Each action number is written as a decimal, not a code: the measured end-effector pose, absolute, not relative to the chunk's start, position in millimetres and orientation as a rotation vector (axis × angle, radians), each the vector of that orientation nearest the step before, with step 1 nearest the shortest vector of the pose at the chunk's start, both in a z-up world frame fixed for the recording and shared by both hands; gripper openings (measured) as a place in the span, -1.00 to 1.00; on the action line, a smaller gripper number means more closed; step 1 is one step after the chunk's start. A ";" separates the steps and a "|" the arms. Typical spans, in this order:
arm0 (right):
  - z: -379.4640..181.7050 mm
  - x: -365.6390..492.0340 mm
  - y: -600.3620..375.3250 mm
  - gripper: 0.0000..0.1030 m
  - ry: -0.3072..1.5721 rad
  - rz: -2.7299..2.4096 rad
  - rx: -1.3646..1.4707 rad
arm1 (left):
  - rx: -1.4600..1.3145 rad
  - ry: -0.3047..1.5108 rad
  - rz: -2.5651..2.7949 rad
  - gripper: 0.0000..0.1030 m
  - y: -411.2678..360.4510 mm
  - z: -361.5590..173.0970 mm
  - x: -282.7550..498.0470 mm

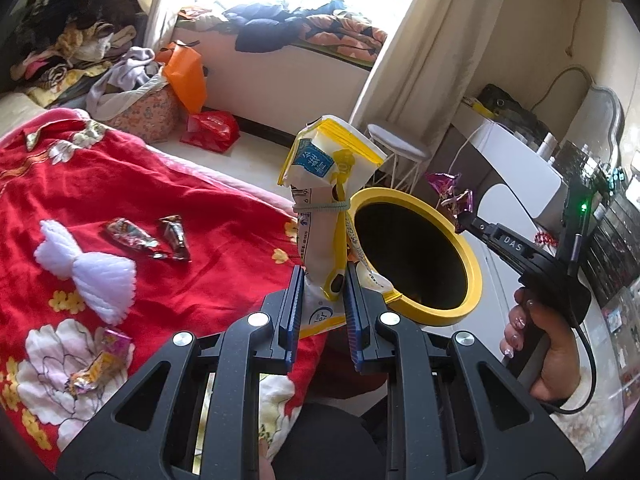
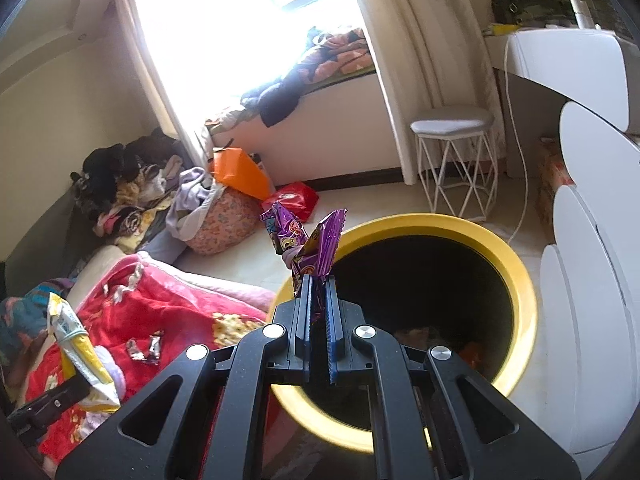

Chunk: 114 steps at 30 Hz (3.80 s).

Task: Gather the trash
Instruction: 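Carry the yellow bag and purple wrapper with both tools over the bin, then open the left tool over the bin while the right tool releases the purple wrapper into it, then move both open tools back from the bin toward the bed, then grasp the small orange candy wrapper with the left tool while the right tool grasps the silver wrapper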

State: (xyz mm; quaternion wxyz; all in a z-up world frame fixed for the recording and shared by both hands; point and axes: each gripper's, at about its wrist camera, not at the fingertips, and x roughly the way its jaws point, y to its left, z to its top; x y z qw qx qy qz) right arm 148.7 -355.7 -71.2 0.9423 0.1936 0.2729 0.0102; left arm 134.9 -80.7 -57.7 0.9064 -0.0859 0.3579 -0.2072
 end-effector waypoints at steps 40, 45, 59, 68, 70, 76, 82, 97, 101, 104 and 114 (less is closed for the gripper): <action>-113.6 153.6 -428.0 -0.88 0.642 -0.104 0.560 | -0.008 0.810 -0.570 -0.72 -203.8 -92.5 183.6; -114.5 152.8 -431.5 -0.87 0.647 -0.086 0.587 | 0.007 0.823 -0.561 -0.71 -216.4 -98.1 195.0; -107.1 147.6 -431.8 0.11 0.608 -0.111 0.604 | -0.037 0.735 -0.500 0.80 -197.5 -80.6 181.1; -95.5 149.9 -418.6 0.33 0.587 -0.093 0.542 | -0.033 0.684 -0.458 0.80 -177.7 -65.7 166.5; -93.3 150.3 -416.3 0.34 0.584 -0.087 0.532 | -0.035 0.676 -0.445 0.80 -171.3 -63.6 164.8; -84.1 148.5 -397.7 0.34 0.572 -0.061 0.490 | -0.048 0.648 -0.406 0.80 -151.1 -55.7 157.2; -74.0 148.7 -374.9 0.34 0.553 -0.010 0.436 | -0.073 0.629 -0.369 0.80 -131.5 -50.8 150.9; -55.3 140.9 -316.2 0.35 0.527 0.106 0.309 | -0.117 0.582 -0.281 0.80 -79.2 -37.0 139.8; -53.1 139.1 -298.9 0.35 0.526 0.135 0.281 | -0.129 0.577 -0.262 0.80 -68.7 -35.3 138.3; -50.2 136.9 -290.3 0.35 0.519 0.158 0.262 | -0.132 0.571 -0.250 0.80 -61.5 -34.6 136.8; -46.7 134.8 -260.9 0.35 0.519 0.224 0.200 | -0.148 0.553 -0.207 0.80 -36.5 -32.8 132.3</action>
